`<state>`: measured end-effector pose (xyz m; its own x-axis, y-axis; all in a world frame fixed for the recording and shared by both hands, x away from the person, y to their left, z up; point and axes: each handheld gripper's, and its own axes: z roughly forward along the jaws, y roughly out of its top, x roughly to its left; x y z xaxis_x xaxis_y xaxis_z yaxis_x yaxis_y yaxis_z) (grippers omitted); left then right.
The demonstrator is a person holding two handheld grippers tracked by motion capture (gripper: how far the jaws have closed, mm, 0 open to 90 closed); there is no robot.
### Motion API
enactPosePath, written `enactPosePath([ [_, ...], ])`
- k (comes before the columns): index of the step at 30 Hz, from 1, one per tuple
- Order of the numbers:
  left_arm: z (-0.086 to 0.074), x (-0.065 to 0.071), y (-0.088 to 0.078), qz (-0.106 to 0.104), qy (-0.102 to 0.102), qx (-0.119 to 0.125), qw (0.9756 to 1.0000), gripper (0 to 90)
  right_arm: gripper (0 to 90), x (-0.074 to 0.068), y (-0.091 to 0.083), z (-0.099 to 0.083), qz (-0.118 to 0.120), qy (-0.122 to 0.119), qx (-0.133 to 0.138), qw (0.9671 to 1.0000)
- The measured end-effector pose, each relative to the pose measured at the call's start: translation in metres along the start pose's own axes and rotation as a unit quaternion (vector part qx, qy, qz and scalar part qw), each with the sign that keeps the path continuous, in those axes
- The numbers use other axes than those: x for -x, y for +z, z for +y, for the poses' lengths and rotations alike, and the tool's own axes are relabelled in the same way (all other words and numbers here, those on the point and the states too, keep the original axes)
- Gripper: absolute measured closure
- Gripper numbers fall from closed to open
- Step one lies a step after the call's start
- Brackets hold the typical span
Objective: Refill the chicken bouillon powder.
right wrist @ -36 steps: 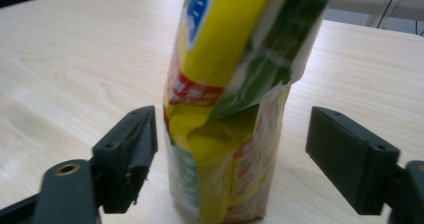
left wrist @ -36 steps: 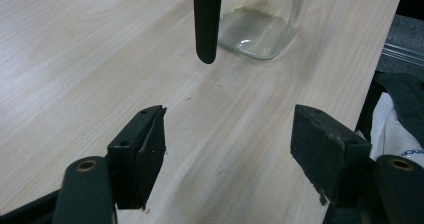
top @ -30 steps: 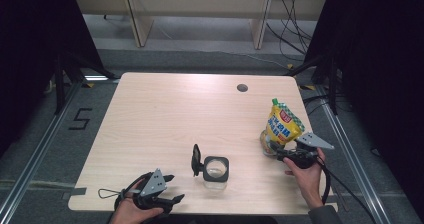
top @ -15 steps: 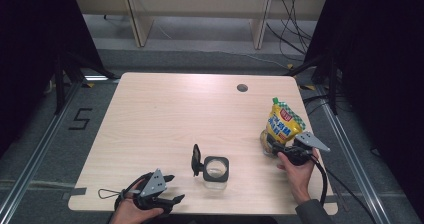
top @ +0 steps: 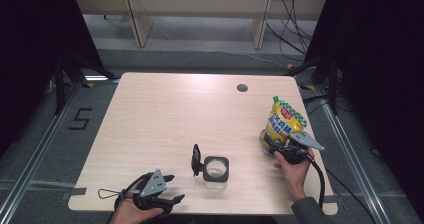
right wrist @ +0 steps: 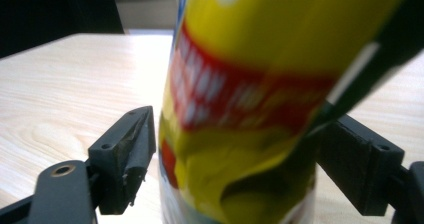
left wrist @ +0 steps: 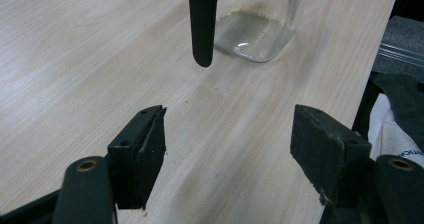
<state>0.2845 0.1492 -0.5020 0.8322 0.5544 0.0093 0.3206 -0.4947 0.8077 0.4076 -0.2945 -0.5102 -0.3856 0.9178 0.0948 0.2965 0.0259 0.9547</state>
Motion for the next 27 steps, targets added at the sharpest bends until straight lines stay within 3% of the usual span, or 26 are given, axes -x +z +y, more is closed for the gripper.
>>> enactPosePath([
  [1, 0.000, 0.000, 0.000, -0.003, -0.003, 0.004, 1.0000, 29.7, 21.2, -0.001, 0.002, -0.001, -0.010, 0.010, -0.001, 0.9999],
  [3, 0.001, 0.000, -0.001, -0.007, -0.003, -0.001, 1.0000, 29.7, 21.4, 0.000, 0.002, -0.001, -0.008, 0.015, -0.002, 0.9999],
  [4, 0.001, 0.000, -0.001, -0.005, 0.000, -0.004, 1.0000, 29.8, 22.7, 0.004, 0.003, 0.000, -0.004, -0.002, -0.004, 1.0000],
  [6, 0.001, 0.000, -0.001, -0.006, 0.001, -0.004, 1.0000, 29.8, 24.3, 0.006, 0.005, 0.000, -0.002, -0.003, 0.000, 1.0000],
  [7, 0.001, -0.001, -0.001, -0.003, 0.007, -0.009, 0.9999, 29.8, 24.6, 0.003, 0.004, 0.000, -0.009, 0.021, -0.002, 0.9997],
  [8, 0.001, -0.001, -0.001, -0.004, 0.006, -0.008, 0.9999, 29.8, 25.2, 0.007, 0.006, 0.000, -0.004, -0.002, 0.000, 1.0000],
  [10, 0.001, -0.001, -0.001, -0.005, 0.004, -0.006, 1.0000, 29.9, 25.3, 0.007, 0.007, 0.000, -0.001, -0.003, 0.003, 1.0000],
  [11, 0.001, 0.000, -0.001, -0.007, 0.000, -0.002, 1.0000, 30.0, 25.3, 0.004, 0.008, 0.000, -0.010, 0.015, 0.004, 0.9998],
  [12, 0.001, 0.000, -0.001, -0.009, 0.004, 0.000, 1.0000, 30.0, 25.3, 0.008, 0.010, 0.000, -0.001, -0.006, 0.010, 0.9999],
  [14, 0.001, -0.001, -0.001, -0.010, 0.015, 0.000, 0.9998, 30.1, 25.3, 0.007, 0.010, 0.000, 0.001, -0.001, 0.015, 0.9999],
  [15, 0.001, 0.001, -0.001, -0.010, -0.001, 0.001, 0.9999, 30.3, 26.2, 0.008, 0.012, 0.000, -0.004, 0.002, 0.017, 0.9999],
  [16, 0.001, 0.001, -0.001, -0.010, -0.001, 0.001, 0.9999, 30.3, 26.2, 0.008, 0.012, 0.000, -0.004, 0.002, 0.017, 0.9999],
  [17, 0.001, 0.000, -0.001, -0.010, 0.005, 0.001, 0.9999, 30.3, 26.6, 0.004, 0.012, 0.000, -0.008, 0.029, 0.015, 0.9994],
  [18, 0.001, -0.001, -0.001, -0.010, 0.015, 0.001, 0.9998, 30.4, 26.9, 0.006, 0.013, 0.000, -0.008, 0.024, 0.018, 0.9995],
  [20, 0.001, -0.001, -0.001, -0.009, 0.013, 0.002, 0.9999, 30.4, 29.7, 0.008, 0.014, 0.001, -0.004, 0.009, 0.019, 0.9998],
  [21, 0.001, 0.001, 0.000, -0.010, -0.002, 0.007, 0.9999, 30.4, 32.0, 0.005, 0.013, 0.002, -0.007, 0.013, 0.006, 0.9999],
  [23, 0.001, 0.001, -0.001, -0.009, 0.004, 0.006, 0.9999, 30.5, 35.1, 0.004, 0.013, 0.005, -0.007, -0.008, 0.004, 0.9999],
  [25, 0.001, 0.001, 0.000, -0.008, 0.003, 0.010, 0.9999, 30.6, 35.7, 0.004, 0.013, 0.005, 0.006, -0.010, 0.004, 0.9999],
  [26, 0.001, 0.001, 0.000, -0.006, 0.006, 0.007, 0.9999, 30.6, 36.0, 0.000, 0.012, 0.005, -0.005, 0.008, -0.003, 0.9999],
  [27, 0.001, 0.000, -0.001, -0.006, 0.007, 0.004, 0.9999, 30.5, 36.2, 0.000, 0.012, 0.006, -0.006, 0.004, -0.003, 1.0000],
])
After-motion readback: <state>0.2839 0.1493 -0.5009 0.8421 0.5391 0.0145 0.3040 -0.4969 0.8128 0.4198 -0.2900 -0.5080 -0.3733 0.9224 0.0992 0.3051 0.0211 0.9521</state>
